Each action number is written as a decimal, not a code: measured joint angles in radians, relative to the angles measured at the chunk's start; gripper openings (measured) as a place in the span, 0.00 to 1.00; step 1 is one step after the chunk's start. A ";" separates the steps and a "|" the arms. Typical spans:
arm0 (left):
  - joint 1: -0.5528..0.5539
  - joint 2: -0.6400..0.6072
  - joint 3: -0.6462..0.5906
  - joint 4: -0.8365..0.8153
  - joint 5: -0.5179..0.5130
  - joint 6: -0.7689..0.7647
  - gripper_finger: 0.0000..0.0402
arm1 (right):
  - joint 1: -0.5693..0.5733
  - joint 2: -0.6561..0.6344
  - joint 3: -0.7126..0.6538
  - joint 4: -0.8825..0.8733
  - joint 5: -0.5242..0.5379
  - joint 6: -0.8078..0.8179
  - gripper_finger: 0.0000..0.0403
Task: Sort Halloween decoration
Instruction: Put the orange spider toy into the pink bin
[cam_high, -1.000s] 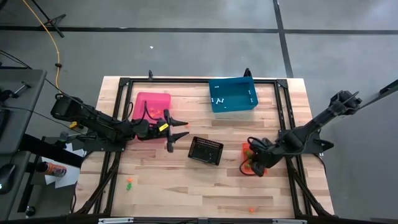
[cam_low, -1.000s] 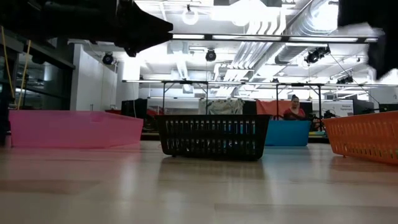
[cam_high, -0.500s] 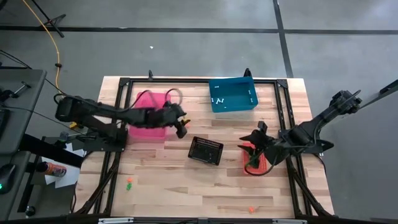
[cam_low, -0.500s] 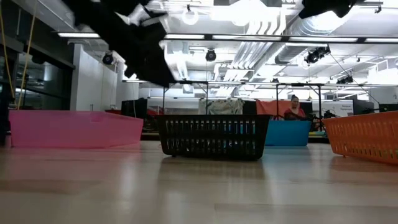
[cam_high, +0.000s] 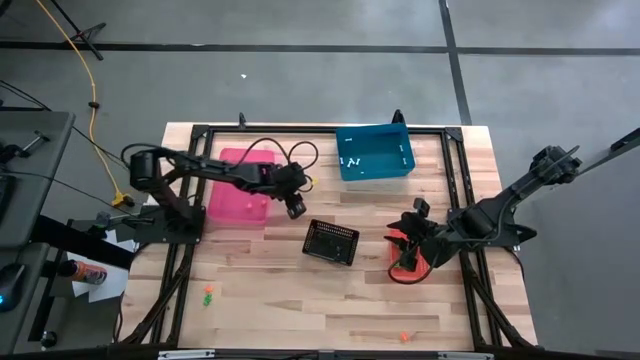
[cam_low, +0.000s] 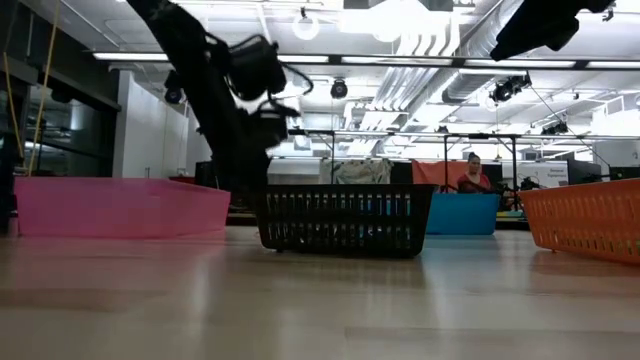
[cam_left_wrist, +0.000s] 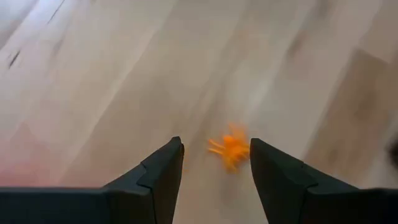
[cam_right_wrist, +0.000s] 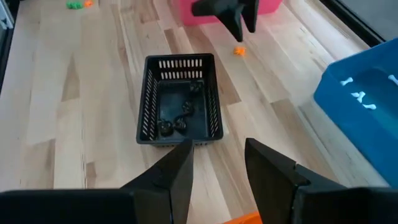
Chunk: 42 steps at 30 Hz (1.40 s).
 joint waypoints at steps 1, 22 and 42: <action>0.010 0.013 0.000 0.007 0.000 -0.004 0.43 | 0.000 0.002 0.000 -0.001 0.000 -0.001 0.35; 0.024 0.079 0.000 0.066 0.110 0.046 0.43 | 0.000 0.002 0.000 -0.007 0.001 -0.002 0.35; -0.040 0.079 0.000 0.038 -0.050 0.163 0.24 | 0.000 0.002 0.000 -0.007 0.031 -0.003 0.35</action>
